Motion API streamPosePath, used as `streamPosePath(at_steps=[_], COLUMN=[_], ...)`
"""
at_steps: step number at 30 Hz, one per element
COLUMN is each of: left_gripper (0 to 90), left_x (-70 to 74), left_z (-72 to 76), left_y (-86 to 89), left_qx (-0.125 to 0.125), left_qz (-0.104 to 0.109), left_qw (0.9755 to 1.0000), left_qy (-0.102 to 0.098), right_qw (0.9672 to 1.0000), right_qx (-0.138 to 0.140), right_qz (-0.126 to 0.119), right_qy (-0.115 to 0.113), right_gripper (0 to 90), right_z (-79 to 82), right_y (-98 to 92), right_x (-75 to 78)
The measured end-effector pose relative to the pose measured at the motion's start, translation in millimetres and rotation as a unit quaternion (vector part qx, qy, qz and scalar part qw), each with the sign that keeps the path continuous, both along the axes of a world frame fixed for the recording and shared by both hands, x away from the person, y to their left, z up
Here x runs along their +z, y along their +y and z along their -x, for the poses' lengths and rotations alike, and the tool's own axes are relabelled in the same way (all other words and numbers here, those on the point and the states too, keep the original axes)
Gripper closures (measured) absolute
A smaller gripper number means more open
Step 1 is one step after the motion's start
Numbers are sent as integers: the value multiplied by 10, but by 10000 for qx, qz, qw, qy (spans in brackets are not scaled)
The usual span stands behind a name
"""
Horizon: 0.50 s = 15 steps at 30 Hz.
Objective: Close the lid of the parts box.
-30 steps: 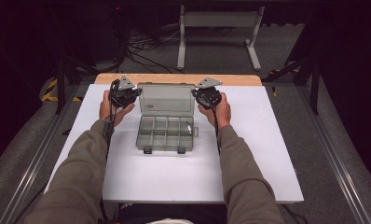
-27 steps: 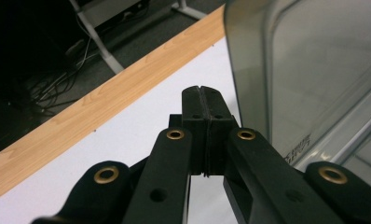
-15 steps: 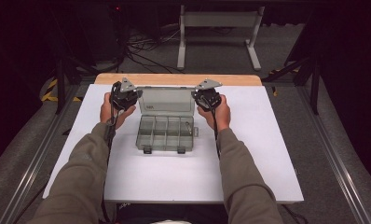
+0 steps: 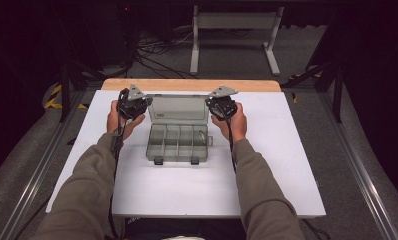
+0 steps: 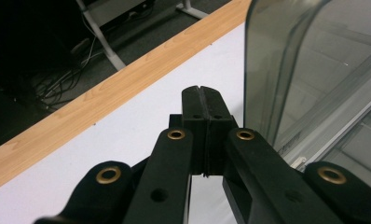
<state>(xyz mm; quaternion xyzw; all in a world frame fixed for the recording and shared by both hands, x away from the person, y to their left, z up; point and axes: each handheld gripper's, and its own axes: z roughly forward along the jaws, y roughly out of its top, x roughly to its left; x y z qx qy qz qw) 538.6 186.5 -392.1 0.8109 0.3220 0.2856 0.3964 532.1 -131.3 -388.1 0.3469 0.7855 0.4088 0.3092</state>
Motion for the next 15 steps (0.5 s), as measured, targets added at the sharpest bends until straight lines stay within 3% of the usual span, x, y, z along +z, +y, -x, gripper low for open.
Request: streamPosePath(at_steps=[7,15], left_gripper=[899,899], left_x=[9,121], left_z=[36,124], left_y=[0,18], left_qx=[-14,-87], left_qz=[-58,-36], left_qw=[10000,9997], left_qy=[-61,-211], right_qw=[10000,9998], right_qx=[-12,-10], right_qz=[28,-82], right_qy=[-21,-195], right_gripper=[900,900], right_z=[19,124], right_y=[0,-3], right_x=[3,123])
